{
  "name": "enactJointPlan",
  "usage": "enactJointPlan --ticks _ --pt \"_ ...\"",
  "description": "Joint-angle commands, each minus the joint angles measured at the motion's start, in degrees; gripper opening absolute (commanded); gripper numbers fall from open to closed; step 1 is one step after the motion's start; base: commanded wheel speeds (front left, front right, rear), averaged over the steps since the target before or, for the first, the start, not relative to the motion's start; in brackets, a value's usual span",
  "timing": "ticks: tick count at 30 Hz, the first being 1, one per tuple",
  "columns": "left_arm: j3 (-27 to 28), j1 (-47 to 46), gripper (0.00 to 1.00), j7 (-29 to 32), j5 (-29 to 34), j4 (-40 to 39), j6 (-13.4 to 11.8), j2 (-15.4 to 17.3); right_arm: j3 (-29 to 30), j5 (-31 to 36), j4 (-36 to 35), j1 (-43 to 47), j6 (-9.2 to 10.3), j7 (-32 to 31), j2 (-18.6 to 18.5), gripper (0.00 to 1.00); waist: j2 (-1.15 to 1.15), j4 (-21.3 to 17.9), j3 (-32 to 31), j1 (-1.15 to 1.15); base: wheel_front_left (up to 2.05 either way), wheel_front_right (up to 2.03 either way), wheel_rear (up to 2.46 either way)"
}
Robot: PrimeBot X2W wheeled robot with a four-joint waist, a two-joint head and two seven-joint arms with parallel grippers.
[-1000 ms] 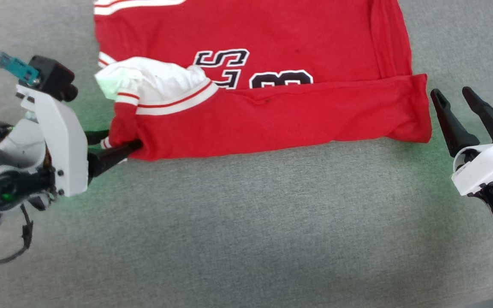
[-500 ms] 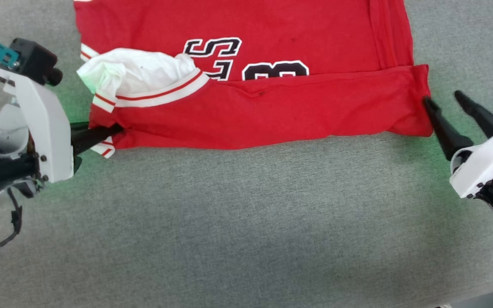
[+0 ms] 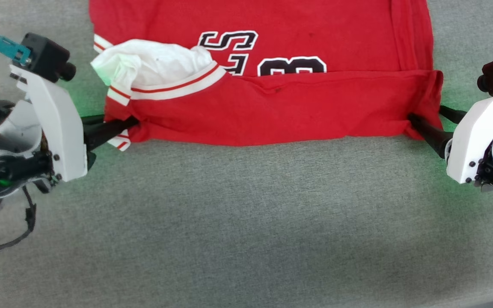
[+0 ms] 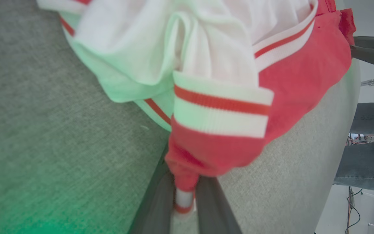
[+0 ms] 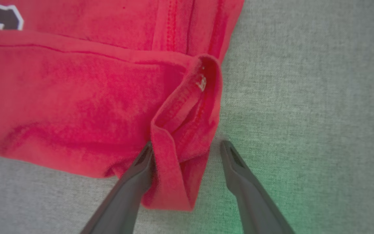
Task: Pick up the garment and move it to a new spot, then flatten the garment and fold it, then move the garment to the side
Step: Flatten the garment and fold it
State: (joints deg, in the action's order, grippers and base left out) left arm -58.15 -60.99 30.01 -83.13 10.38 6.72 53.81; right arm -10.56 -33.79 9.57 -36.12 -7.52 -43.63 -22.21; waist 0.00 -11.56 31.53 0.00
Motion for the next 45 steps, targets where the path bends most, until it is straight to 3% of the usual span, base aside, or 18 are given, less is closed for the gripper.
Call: enactJointPlan --ticks 1,7,16,22,33,34,35,36,37,45 --pt "-2.1 3.2 0.00 0.2 0.2 0.7 0.0 -2.0 -1.6 -0.1 1.2 1.0 0.06 -1.1 1.1 0.00 0.00 0.5 -0.2 0.00 0.00 0.00 0.00" --pt "-0.9 5.1 0.00 -3.9 -1.0 0.3 0.6 -1.8 -0.4 -0.3 -0.8 2.3 0.08 -1.1 -1.4 0.00 0.00 2.0 -2.8 0.00 0.00 0.00 0.00" --pt "-0.2 14.2 0.00 -15.2 -0.5 -6.7 0.7 2.0 -0.8 -0.3 -6.5 7.4 0.08 -1.3 -7.3 0.00 0.00 5.6 -8.2 0.00 0.00 0.00 0.00" --pt "-1.9 21.6 0.00 -21.4 1.2 -14.0 -1.5 4.4 0.6 -2.4 -11.2 14.1 0.09 -3.2 -11.2 0.00 0.00 7.4 -9.2 0.00 0.00 0.00 0.00" --pt "-2.3 27.0 0.01 -27.0 1.9 -20.0 -4.8 5.7 6.2 -1.6 -19.4 23.3 0.08 -3.9 -10.7 0.02 0.00 7.9 -8.9 0.00 0.00 0.00 0.00" --pt "-2.1 27.0 0.17 -27.3 2.0 -20.0 -4.8 5.9 6.6 -1.2 -20.1 23.5 0.08 -3.3 -10.4 0.33 0.00 7.8 -8.9 0.00 0.00 0.00 0.00" --pt "-2.0 27.1 0.44 -27.4 2.0 -20.0 -4.8 5.9 7.5 -0.7 -20.6 23.7 0.08 -2.3 -9.6 0.85 0.00 7.9 -9.0 0.00 0.00 0.00 0.00" --pt "-1.9 27.1 0.88 -27.7 1.9 -20.1 -4.7 6.1 8.4 -0.8 -21.0 24.1 0.08 -1.4 -8.5 1.00 0.00 7.9 -9.1 0.00 0.00 0.00 0.00" --pt "-1.5 27.0 1.00 -28.2 1.8 -20.2 -4.7 6.2 9.3 -0.8 -21.6 24.5 0.08 -0.6 -7.8 1.00 0.00 8.0 -9.1 0.00 0.00 0.00 0.00" --pt "4.3 27.7 1.00 -37.1 -0.4 -22.4 -6.2 11.2 13.0 4.4 -28.1 24.7 0.08 10.2 -3.4 1.00 0.00 7.7 -8.6 0.00 0.00 0.00 0.00"
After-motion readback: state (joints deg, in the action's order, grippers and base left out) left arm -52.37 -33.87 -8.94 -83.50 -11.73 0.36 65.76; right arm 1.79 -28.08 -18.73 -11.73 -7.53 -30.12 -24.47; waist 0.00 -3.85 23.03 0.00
